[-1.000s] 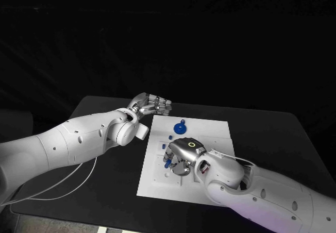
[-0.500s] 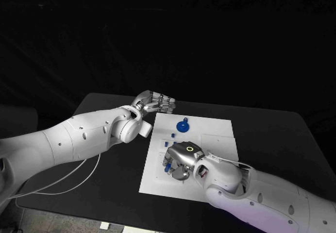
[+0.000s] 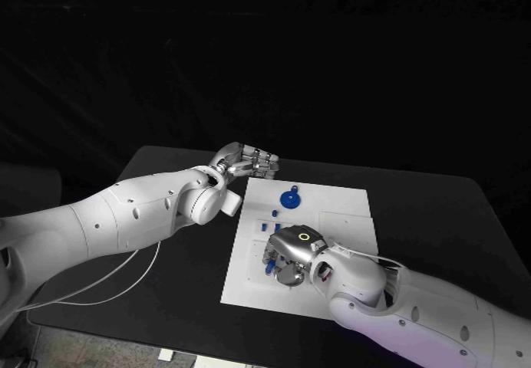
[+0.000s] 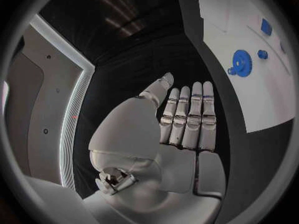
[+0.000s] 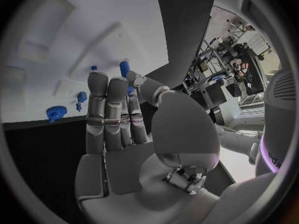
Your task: Assemble the parts on the task board
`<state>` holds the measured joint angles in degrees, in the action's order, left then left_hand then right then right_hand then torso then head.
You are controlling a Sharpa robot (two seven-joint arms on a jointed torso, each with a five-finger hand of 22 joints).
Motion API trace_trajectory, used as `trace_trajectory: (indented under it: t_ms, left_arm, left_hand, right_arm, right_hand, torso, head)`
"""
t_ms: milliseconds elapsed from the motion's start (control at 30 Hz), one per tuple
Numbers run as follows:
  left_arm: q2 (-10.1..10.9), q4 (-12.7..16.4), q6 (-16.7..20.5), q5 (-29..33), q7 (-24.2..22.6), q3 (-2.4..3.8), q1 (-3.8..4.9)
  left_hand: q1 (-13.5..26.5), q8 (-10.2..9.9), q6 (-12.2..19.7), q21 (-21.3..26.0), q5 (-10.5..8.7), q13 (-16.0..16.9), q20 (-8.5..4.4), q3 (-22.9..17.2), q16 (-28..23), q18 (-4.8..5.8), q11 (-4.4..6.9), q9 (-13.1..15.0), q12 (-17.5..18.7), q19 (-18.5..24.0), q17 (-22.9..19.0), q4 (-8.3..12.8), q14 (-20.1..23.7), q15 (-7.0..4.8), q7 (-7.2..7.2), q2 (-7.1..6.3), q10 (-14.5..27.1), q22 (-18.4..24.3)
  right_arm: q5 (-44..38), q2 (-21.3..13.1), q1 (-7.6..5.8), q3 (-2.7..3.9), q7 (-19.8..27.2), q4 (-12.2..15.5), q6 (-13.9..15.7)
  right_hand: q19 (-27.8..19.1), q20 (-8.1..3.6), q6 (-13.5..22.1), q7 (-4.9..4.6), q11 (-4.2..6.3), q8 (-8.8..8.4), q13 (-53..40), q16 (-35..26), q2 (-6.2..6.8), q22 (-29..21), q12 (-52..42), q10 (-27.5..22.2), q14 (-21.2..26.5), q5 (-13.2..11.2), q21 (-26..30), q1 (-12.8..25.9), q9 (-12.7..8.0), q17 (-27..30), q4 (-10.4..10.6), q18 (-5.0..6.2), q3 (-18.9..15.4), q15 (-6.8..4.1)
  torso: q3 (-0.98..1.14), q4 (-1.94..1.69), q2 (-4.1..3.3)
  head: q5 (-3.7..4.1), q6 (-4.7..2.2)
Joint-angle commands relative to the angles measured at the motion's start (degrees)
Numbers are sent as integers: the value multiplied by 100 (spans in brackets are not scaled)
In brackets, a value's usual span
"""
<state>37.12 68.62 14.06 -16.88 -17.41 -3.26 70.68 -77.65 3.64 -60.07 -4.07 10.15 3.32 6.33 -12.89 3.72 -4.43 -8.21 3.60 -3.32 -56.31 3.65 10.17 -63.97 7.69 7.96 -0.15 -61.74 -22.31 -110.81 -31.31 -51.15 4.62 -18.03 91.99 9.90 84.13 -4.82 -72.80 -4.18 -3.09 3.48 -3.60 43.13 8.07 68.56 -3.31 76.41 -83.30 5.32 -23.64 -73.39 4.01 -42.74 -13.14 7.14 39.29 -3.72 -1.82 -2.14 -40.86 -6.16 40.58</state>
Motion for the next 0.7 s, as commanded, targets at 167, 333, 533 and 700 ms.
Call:
trace_trajectory:
  t_ms: [167,333,533,700]
  left_arm:
    - [-10,5,-80,38,-17,3,2]
    - [-12,5,-83,38,-17,2,2]
    - [-13,4,-84,38,-17,2,2]
    - [-15,3,-85,38,-16,2,2]
  left_hand:
    - [-4,2,17,-16,-28,-1,23,-13,-24,-41,-12,-6,-1,-33,2,-28,31,-3,42,44,35,6]
    - [-4,2,17,-16,-28,-1,23,-13,-24,-41,-12,-6,-1,-33,2,-28,31,-3,42,44,35,6]
    - [-4,2,17,-16,-28,-1,23,-13,-24,-41,-12,-6,-1,-33,2,-28,31,-3,42,44,35,6]
    - [-4,2,17,-16,-28,-1,23,-13,-24,-41,-12,-6,-1,-33,2,-28,31,-3,42,44,35,6]
  right_arm:
    - [-86,-3,4,-9,54,-22,-146]
    - [-87,14,4,-23,58,-43,-151]
    - [-88,37,4,-48,63,-82,-157]
    - [-101,66,4,-65,67,-153,-154]
  right_hand:
    - [186,-41,-42,-15,204,18,-10,14,-76,15,-18,345,11,36,32,-7,5,-6,-51,125,-4,-39]
    - [186,-41,-42,-15,204,18,-10,14,-76,15,-18,345,11,37,32,-7,5,-7,-51,125,-4,-39]
    - [186,-41,-42,-15,204,18,-10,14,-76,15,-18,345,11,37,32,-7,5,-7,-51,125,-4,-39]
    - [190,-41,-42,-15,204,18,-9,11,-84,28,-18,345,10,33,40,-3,5,-8,-61,125,-4,-39]
  torso:
    - [-3,-1,0]
    - [-3,-4,1]
    - [-2,-3,0]
    - [-1,-2,0]
  head:
    - [-5,6]
    - [-13,11]
    - [-20,16]
    - [-22,25]
